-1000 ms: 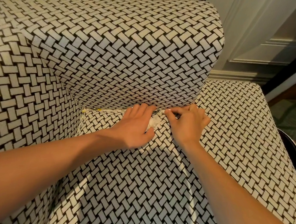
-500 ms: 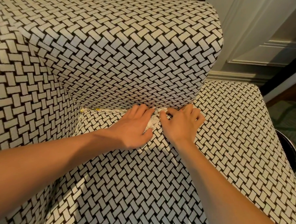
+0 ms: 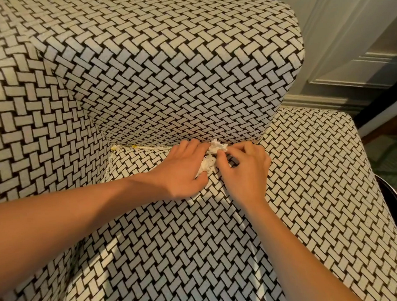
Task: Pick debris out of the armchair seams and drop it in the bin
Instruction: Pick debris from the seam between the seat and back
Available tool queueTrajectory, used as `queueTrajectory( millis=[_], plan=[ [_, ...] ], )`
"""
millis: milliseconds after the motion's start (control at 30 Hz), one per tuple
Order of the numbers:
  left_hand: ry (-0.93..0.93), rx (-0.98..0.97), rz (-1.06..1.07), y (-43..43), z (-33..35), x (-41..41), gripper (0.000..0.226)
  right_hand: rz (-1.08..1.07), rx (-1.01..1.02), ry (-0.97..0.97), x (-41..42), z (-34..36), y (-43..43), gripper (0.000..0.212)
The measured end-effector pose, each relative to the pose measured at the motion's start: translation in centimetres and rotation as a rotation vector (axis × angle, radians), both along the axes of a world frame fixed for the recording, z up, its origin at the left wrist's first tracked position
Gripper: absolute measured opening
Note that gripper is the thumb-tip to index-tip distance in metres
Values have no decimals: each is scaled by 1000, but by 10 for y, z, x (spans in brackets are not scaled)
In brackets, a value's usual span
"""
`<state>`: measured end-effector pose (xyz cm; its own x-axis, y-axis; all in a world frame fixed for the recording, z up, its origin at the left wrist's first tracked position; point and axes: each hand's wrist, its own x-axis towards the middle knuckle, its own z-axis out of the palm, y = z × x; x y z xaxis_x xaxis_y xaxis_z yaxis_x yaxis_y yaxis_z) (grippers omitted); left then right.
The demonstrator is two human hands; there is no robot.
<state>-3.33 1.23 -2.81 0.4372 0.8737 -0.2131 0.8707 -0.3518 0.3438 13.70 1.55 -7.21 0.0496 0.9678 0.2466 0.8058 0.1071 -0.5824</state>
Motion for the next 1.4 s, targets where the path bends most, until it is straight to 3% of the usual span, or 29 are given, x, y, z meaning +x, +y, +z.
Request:
queueTrajectory(
  millis=[100, 267, 433, 567, 700, 800, 967, 1067, 1200, 1400],
  plan=[
    [-30, 13, 12, -1, 2, 0, 64, 88, -38, 61, 1, 0, -3, 37],
    [-57, 5, -30, 0, 1, 0, 15, 141, -106, 105, 1, 5, -5, 48],
    [-166, 57, -69, -1, 0, -1, 9, 222, -119, -43, -1, 7, -3, 38],
    [-118, 131, -64, -4, 4, -2, 4, 195, -119, 7, -1, 7, -2, 34],
    [-135, 132, 2, -8, 8, -1, 13, 151, -63, 14, -2, 1, -1, 29],
    [-87, 86, 13, -12, 9, -6, 29, 113, -61, -109, -6, 0, 1, 22],
    [178, -130, -72, -16, 40, -21, 53, 49, -82, -285, -12, 4, -2, 43],
    [192, -306, -74, -15, 54, -31, 63, 55, -98, -348, -11, 5, -2, 49],
    [295, -241, -182, -7, 48, -15, 82, -54, -135, -285, -16, 2, 6, 51],
    [347, -90, -233, -1, 41, -13, 57, -216, -120, -190, -31, 2, 12, 40]
  ],
)
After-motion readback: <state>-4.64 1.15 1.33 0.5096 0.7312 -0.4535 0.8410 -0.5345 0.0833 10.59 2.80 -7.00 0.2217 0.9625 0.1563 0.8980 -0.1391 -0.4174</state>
